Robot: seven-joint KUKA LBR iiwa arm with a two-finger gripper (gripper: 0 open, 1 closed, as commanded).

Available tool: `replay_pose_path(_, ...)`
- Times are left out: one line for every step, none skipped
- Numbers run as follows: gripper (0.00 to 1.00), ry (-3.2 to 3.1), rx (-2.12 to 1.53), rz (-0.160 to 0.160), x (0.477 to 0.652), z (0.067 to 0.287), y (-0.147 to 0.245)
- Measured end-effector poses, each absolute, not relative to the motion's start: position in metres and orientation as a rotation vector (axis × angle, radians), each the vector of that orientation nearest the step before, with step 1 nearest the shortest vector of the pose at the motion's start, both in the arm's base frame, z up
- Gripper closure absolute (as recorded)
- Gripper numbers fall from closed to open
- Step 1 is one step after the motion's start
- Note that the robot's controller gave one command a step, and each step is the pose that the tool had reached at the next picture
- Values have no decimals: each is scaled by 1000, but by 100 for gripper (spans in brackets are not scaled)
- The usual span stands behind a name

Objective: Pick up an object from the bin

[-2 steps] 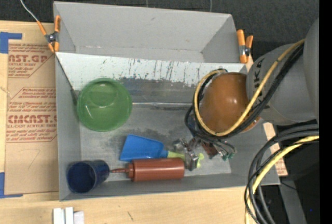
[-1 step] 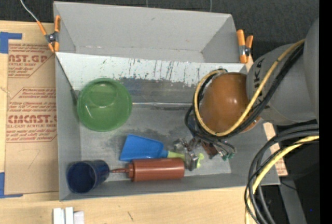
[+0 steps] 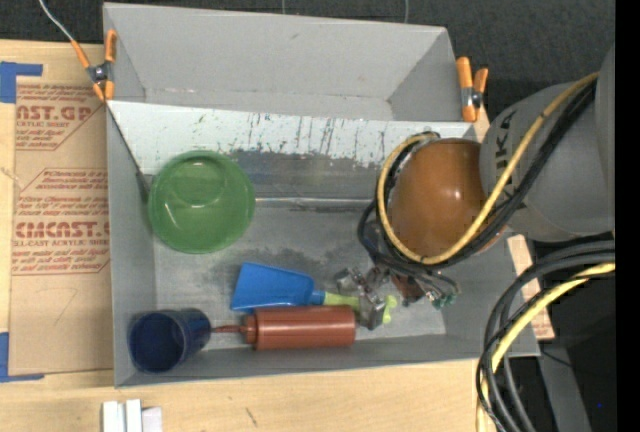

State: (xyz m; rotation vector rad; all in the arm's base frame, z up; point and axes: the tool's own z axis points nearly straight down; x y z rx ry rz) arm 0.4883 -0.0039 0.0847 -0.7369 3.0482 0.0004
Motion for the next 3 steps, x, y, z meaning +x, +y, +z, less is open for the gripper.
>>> replay_pose_path(100,3055,-705,1,485,101,-8)
replay_pose_path(100,3034,-777,-1,492,146,-12)
replay_pose_path(100,3042,-724,1,496,211,26)
